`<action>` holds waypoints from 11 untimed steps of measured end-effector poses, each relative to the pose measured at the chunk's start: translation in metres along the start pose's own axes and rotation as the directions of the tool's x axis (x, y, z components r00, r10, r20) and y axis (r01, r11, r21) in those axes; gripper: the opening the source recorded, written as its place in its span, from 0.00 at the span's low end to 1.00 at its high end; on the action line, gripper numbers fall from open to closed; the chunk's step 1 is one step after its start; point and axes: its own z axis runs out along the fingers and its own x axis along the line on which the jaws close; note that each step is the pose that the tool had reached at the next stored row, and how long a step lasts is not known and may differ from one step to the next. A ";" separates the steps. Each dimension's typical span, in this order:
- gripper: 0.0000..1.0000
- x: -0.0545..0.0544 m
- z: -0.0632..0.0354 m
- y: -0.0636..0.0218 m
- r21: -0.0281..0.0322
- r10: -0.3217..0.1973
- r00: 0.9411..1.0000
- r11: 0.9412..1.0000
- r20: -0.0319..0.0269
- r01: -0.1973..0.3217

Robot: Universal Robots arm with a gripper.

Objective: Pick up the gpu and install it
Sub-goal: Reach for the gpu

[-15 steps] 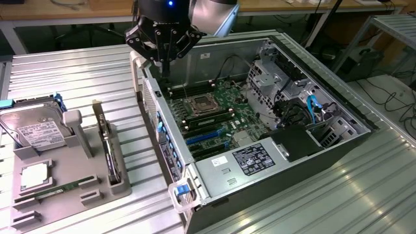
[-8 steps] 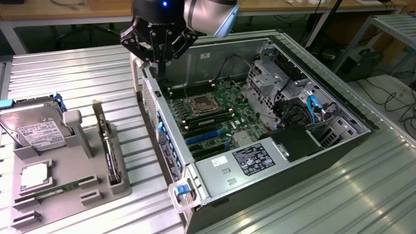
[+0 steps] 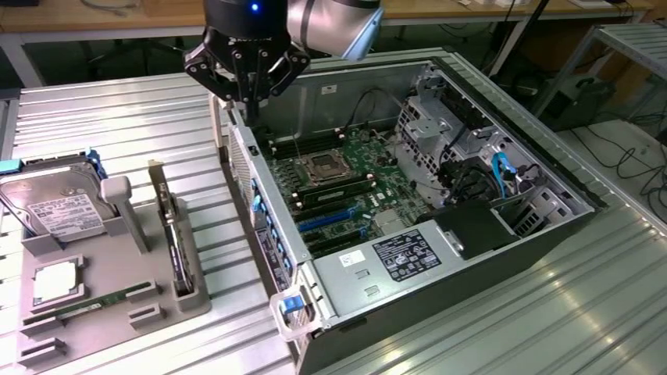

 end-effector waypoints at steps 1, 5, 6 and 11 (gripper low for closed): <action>0.11 0.001 0.0000 -0.0001 0.000 0.000 1.000 1.000 0.000 0.000; 0.11 0.004 0.0003 -0.0003 0.000 0.000 1.000 1.000 0.000 0.000; 0.11 0.004 0.0003 -0.0003 0.000 0.000 1.000 1.000 0.000 0.000; 0.11 0.009 0.0005 -0.0008 0.000 0.000 1.000 1.000 0.000 0.000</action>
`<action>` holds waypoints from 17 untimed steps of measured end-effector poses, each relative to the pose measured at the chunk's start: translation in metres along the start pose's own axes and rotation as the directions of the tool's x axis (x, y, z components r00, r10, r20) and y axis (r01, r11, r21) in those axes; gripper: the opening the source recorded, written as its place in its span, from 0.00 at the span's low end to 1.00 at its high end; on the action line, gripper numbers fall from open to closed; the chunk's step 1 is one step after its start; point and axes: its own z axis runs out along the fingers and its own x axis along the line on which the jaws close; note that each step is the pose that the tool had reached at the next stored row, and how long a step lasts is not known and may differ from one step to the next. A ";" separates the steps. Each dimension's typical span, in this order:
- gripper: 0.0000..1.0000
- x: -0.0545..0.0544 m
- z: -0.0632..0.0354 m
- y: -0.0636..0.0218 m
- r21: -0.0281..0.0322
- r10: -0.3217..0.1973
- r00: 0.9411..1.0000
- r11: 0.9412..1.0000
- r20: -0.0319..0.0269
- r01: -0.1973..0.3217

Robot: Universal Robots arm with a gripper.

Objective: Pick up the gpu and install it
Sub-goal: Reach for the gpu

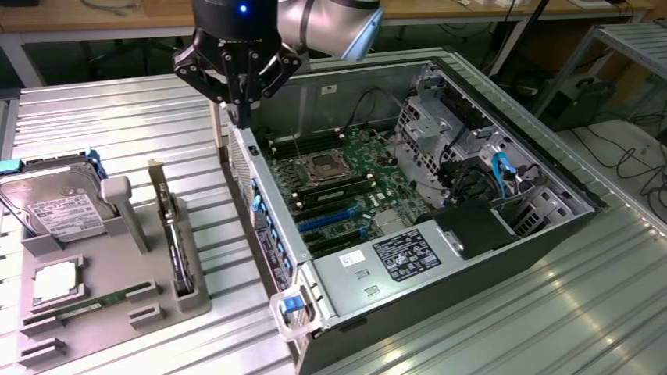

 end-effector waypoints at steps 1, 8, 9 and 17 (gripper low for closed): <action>0.11 0.002 0.0000 -0.0001 0.000 0.000 1.000 1.000 0.000 0.000; 0.11 0.008 0.0003 -0.0007 0.000 0.000 1.000 1.000 0.000 0.000; 0.11 0.008 0.0004 -0.0008 0.000 0.000 1.000 1.000 0.000 0.000; 0.11 0.017 0.0012 -0.0015 0.000 0.000 1.000 1.000 0.000 0.000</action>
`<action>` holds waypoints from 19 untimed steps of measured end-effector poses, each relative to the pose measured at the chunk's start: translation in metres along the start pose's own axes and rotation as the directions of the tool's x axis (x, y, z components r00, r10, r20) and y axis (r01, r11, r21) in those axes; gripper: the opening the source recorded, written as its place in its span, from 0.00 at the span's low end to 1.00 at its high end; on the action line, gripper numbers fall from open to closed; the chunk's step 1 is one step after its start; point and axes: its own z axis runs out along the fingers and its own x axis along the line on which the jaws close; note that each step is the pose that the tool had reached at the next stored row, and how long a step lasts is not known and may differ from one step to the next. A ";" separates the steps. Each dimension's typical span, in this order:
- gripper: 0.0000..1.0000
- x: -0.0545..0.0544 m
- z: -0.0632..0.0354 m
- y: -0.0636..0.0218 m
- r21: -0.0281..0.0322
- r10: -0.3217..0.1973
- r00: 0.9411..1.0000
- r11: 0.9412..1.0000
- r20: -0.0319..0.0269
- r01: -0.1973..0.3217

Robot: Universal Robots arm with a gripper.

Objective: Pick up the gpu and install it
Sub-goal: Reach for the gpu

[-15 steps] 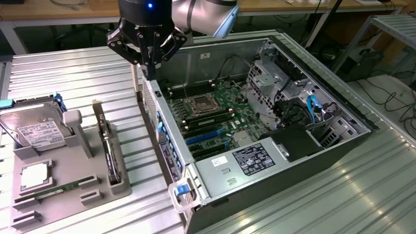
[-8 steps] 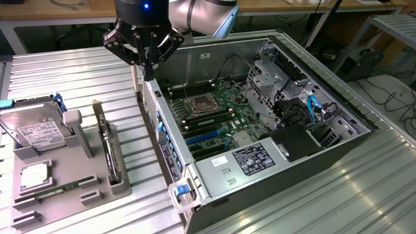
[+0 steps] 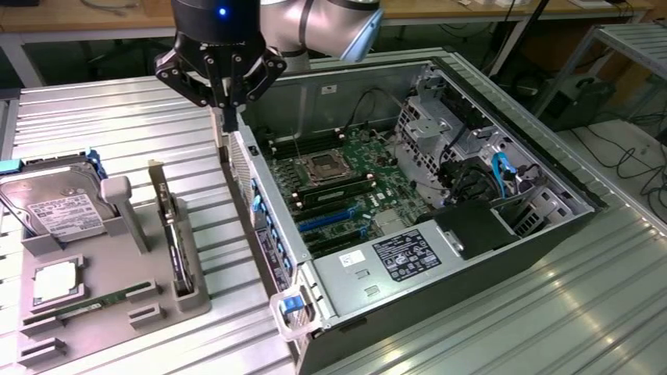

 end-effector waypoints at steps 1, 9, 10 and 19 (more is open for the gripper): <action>0.11 0.001 0.0001 -0.0001 0.000 0.000 1.000 1.000 0.000 0.000; 0.11 0.007 0.0006 -0.0007 0.000 0.000 1.000 1.000 0.000 0.000; 0.11 0.008 0.0007 -0.0008 0.000 0.000 1.000 1.000 0.000 0.000; 0.11 0.015 0.0015 -0.0013 0.000 0.000 1.000 1.000 0.000 0.000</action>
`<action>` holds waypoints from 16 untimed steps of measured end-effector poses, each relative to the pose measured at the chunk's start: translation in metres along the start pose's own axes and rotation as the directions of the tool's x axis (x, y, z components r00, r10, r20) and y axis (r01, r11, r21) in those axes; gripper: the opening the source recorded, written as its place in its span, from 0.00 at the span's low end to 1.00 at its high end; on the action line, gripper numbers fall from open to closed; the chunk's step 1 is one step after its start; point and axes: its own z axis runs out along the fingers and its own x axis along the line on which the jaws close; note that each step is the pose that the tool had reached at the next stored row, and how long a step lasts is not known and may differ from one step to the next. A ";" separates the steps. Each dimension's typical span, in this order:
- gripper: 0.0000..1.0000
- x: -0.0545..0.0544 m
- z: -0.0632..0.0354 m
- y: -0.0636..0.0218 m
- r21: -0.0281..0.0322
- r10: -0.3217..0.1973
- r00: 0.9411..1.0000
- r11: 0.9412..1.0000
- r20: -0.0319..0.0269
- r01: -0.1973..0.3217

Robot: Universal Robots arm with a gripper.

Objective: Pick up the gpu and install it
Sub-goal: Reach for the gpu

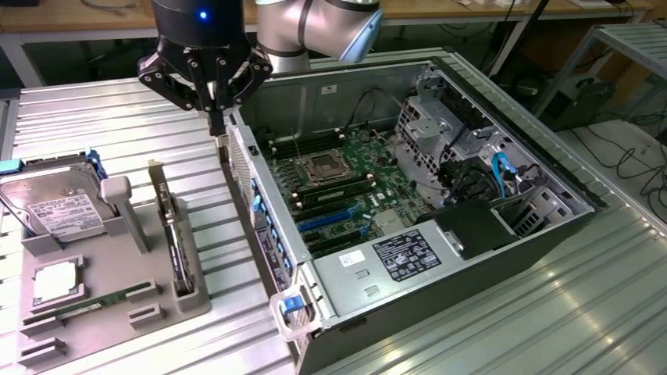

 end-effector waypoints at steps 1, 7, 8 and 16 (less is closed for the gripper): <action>0.11 0.001 0.0001 -0.0001 0.000 0.000 1.000 1.000 0.000 0.000; 0.11 0.005 0.0006 -0.0004 0.000 0.000 1.000 1.000 0.000 0.000; 0.11 0.005 0.0007 -0.0004 0.000 0.000 1.000 1.000 0.000 0.000; 0.11 0.011 0.0015 -0.0009 0.000 0.000 1.000 1.000 0.000 0.000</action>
